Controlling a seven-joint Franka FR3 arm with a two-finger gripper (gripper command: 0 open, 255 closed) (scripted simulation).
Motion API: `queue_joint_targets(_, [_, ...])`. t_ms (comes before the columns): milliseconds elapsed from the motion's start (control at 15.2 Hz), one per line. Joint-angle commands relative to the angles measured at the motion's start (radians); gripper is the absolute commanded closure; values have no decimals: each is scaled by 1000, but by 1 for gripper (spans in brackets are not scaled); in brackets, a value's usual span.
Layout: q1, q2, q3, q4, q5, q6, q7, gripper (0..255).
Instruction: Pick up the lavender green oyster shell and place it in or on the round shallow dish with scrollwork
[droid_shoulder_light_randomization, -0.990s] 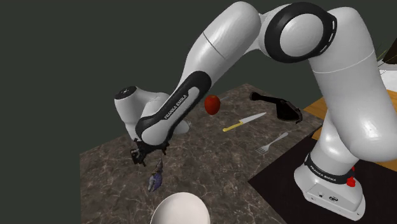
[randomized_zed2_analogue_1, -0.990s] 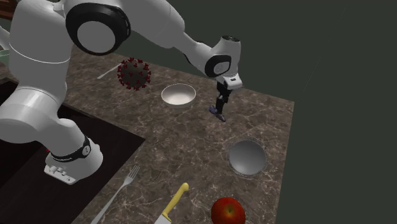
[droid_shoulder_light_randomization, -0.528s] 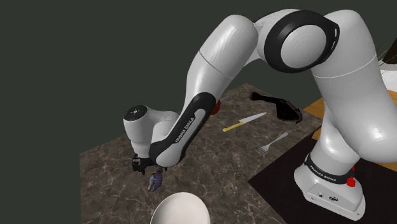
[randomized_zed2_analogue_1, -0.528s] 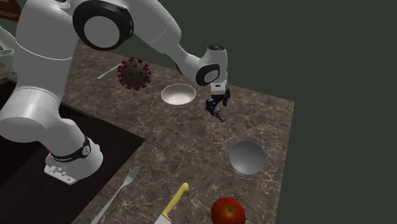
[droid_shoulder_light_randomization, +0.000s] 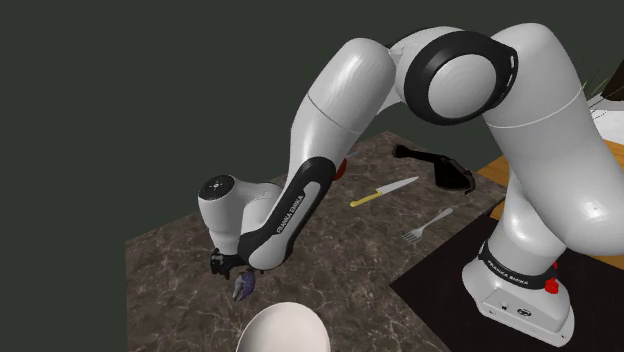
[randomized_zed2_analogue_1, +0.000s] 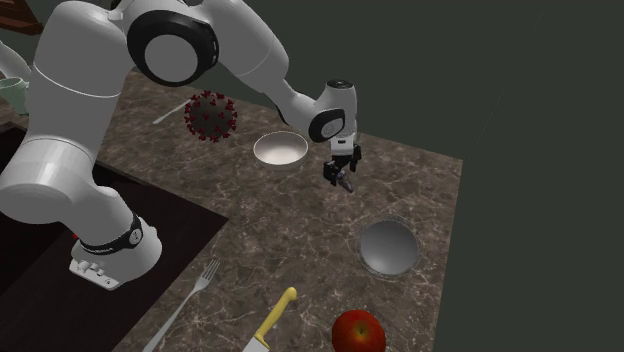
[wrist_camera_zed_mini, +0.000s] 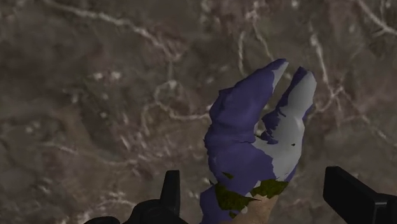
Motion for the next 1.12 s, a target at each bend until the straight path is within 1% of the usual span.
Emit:
queue_joint_targets(0, [0, 0, 0, 0, 0, 0, 0, 0])
queue_joint_targets(132, [0, 0, 0, 0, 0, 0, 0, 0])
queue_joint_targets(198, [0, 0, 0, 0, 0, 0, 0, 255])
queue_joint_targets(792, [0, 0, 0, 0, 0, 0, 0, 255])
queue_joint_targets(1056, [-8, -43, 11, -9, 11, -33, -9, 255])
